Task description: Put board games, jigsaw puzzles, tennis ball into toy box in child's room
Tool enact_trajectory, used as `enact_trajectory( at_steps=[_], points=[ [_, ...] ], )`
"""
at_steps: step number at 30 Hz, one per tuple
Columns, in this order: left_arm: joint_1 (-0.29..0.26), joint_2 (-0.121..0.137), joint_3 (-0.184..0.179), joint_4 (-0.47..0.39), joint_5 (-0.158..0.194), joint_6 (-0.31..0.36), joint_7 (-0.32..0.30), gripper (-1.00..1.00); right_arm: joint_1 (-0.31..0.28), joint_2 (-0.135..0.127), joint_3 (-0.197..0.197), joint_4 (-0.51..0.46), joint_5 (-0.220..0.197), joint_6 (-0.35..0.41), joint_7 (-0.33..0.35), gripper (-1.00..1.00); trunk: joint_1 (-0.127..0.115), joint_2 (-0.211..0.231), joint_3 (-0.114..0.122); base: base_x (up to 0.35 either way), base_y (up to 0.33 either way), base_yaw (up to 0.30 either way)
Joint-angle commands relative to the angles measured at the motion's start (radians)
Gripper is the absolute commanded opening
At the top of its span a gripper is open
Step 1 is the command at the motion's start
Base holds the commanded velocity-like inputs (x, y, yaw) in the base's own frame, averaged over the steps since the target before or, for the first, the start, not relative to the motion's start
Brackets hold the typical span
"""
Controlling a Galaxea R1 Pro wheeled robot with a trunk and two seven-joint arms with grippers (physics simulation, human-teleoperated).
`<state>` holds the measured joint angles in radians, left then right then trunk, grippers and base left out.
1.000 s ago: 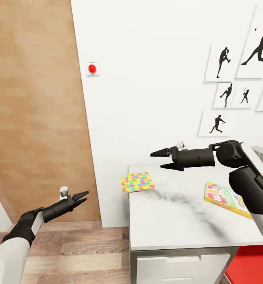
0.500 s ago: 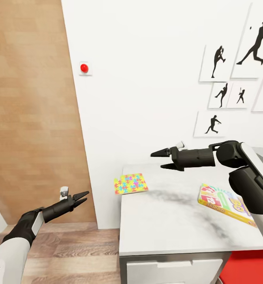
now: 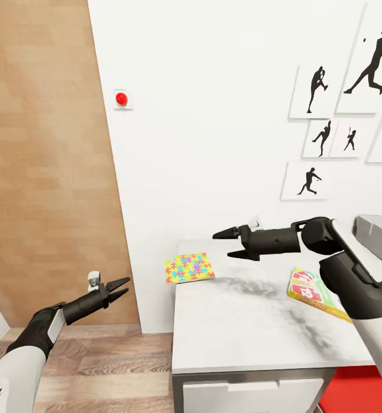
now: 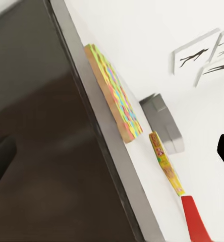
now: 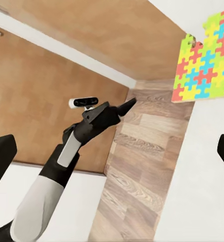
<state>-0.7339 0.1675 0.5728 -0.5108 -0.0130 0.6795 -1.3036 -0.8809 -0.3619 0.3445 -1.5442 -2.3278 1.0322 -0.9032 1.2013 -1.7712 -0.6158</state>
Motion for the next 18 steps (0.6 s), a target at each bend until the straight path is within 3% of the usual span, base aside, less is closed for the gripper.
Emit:
enact_trajectory(
  at_steps=[1, 7, 18],
  points=[
    [-0.001, 0.000, 0.003, 0.000, -0.001, 0.016, -0.004, 1.00, 0.001, 0.001, 0.000, 0.003, -0.011, 0.000, -0.013, 1.00, 0.000, -0.001, -0.001, 0.000, 0.000, 0.000],
    [-0.001, 0.000, 0.004, 0.000, -0.001, 0.026, -0.003, 1.00, 0.003, 0.003, -0.001, 0.006, -0.011, 0.000, -0.016, 1.00, 0.000, -0.001, 0.001, 0.000, 0.000, -0.047],
    [-0.004, -0.002, 0.004, -0.002, -0.001, 0.056, -0.001, 1.00, 0.003, 0.003, -0.004, 0.007, -0.014, 0.000, -0.017, 1.00, 0.000, -0.001, 0.013, 0.000, 0.000, -0.189]
  ],
)
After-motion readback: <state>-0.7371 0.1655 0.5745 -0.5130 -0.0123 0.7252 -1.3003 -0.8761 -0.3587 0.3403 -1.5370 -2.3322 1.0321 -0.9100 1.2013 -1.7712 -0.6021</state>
